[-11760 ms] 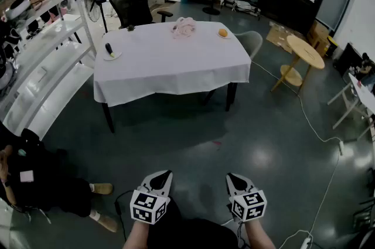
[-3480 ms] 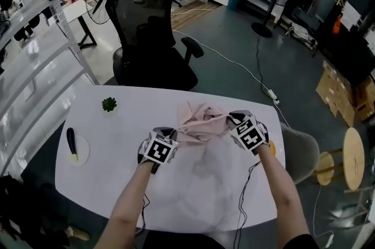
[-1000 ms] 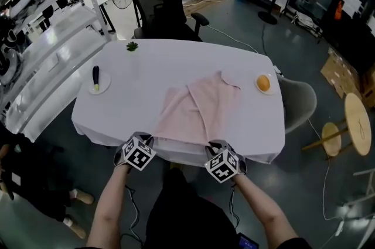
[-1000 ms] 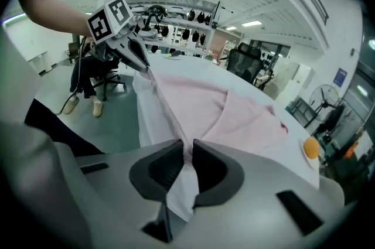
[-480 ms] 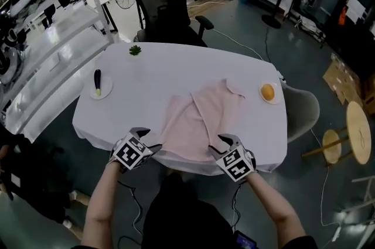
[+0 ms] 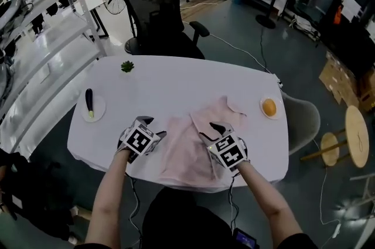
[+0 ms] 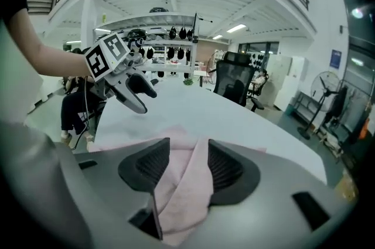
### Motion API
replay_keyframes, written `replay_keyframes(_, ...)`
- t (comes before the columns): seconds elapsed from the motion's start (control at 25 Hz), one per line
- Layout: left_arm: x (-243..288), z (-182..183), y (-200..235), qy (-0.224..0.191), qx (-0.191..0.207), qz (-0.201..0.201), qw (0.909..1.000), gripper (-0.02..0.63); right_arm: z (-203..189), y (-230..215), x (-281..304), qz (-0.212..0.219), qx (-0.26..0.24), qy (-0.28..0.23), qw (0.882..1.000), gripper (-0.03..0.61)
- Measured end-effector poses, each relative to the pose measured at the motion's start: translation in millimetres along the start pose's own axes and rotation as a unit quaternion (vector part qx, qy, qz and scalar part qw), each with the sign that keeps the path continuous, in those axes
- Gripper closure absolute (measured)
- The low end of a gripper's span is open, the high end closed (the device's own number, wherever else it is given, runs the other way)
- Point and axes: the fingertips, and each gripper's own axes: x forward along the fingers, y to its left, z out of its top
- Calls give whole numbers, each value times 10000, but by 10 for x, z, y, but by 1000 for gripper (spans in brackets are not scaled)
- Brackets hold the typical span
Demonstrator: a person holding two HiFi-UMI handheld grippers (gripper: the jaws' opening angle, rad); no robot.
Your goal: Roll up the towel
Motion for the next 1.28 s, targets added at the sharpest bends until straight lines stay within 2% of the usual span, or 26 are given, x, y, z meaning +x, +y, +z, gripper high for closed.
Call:
replay_keyframes(0.36, 730, 150, 328, 277, 164, -511, 9982, 322, -22, -340, 784, -72, 794, 430, 9959, 377)
replay_keyframes(0.52, 931, 95, 309, 419, 45, -899, 9951, 345, -96, -373, 1114, -34, 1010, 682, 9925, 380)
replay_keyframes(0.68, 1102, 26, 205, 540, 190, -1162, 9916, 348, -194, -374, 1372, -17, 1105, 918, 9896, 383)
replay_keyframes(0.8, 1193, -1, 138, 588, 301, -1234, 9902, 364, -283, -375, 1478, -14, 1216, 1120, 9862, 398)
replay_keyframes(0.88, 1228, -50, 92, 659, 409, -1223, 9895, 424, -311, -352, 1489, -24, 1232, 1238, 9846, 431)
replay_keyframes(0.92, 1241, -79, 74, 712, 461, -1196, 9892, 477, -322, -340, 1485, -29, 1229, 1247, 9846, 449)
replay_keyframes(1.0, 1250, -111, 58, 795, 481, -1175, 9887, 503, -324, -327, 1470, -37, 1233, 1174, 9854, 473)
replay_keyframes(1.08, 1231, -105, 72, 830, 462, -1152, 9888, 557, -265, -356, 1404, -89, 1234, 1077, 9865, 515)
replay_keyframes(1.28, 1129, -145, 186, 856, 579, -882, 9907, 569, -144, -527, 1113, -305, 1168, 825, 9892, 543)
